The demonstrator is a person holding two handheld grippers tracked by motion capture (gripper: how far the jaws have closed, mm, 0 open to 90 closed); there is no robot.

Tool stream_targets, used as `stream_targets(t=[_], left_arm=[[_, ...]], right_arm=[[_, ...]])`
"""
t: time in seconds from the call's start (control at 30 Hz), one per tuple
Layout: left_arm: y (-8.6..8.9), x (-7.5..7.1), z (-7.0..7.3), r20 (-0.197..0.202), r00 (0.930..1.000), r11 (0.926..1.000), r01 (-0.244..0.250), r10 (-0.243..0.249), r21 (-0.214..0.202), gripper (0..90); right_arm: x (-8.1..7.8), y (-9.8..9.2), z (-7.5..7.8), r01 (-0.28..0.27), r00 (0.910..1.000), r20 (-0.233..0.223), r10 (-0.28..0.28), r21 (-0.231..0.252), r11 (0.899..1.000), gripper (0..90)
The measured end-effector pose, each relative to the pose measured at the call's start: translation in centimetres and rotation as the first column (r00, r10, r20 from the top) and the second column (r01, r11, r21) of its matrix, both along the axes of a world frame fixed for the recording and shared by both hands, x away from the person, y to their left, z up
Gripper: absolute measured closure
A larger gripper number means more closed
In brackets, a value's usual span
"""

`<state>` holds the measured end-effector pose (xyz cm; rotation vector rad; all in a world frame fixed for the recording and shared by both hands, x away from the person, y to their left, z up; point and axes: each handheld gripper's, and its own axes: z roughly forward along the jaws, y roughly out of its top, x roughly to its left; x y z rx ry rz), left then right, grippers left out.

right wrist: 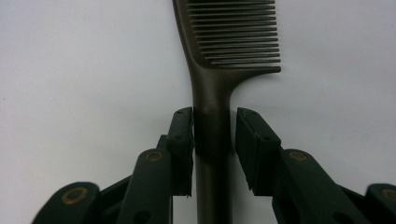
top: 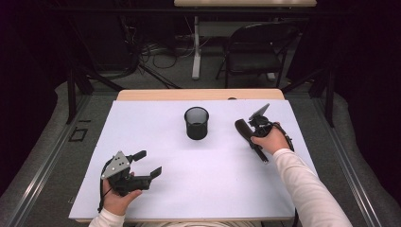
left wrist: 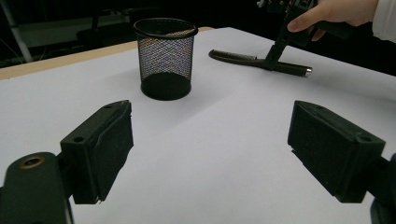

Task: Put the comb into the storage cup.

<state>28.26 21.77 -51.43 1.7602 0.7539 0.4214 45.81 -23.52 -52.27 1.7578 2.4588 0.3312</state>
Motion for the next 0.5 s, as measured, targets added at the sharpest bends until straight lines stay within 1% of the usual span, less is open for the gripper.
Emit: stream_targets(t=[0.2,0.37,0.4,0.47,0.5], left_arm=[[-0.01,0.02,-0.02,-0.002,1.0000,1.0000,0.002,-0.002,0.000,14.2],[0.00,0.03,-0.03,-0.003,1.0000,1.0000,0.001,-0.001,-0.001,14.2],[-0.01,0.01,-0.02,-0.002,1.0000,1.0000,-0.001,0.001,0.001,14.2],[0.00,0.02,-0.02,-0.002,1.0000,1.0000,0.002,-0.002,0.000,14.2],[0.00,0.02,-0.02,-0.002,1.0000,1.0000,0.002,-0.002,0.000,14.2]], right_arm=[[0.00,0.01,-0.16,-0.010,0.9999,-0.005,0.010,0.003,1.000,70.9],[0.05,0.08,-0.04,-0.018,0.9997,-0.020,0.017,-0.019,1.000,71.6],[0.03,0.09,-0.20,-0.014,0.9999,-0.005,0.014,-0.003,1.000,71.7],[0.00,0.13,-0.20,-0.005,0.9999,-0.014,0.005,0.000,1.000,71.9],[0.01,0.10,-0.30,-0.008,0.9999,-0.006,0.008,0.007,1.000,71.9]])
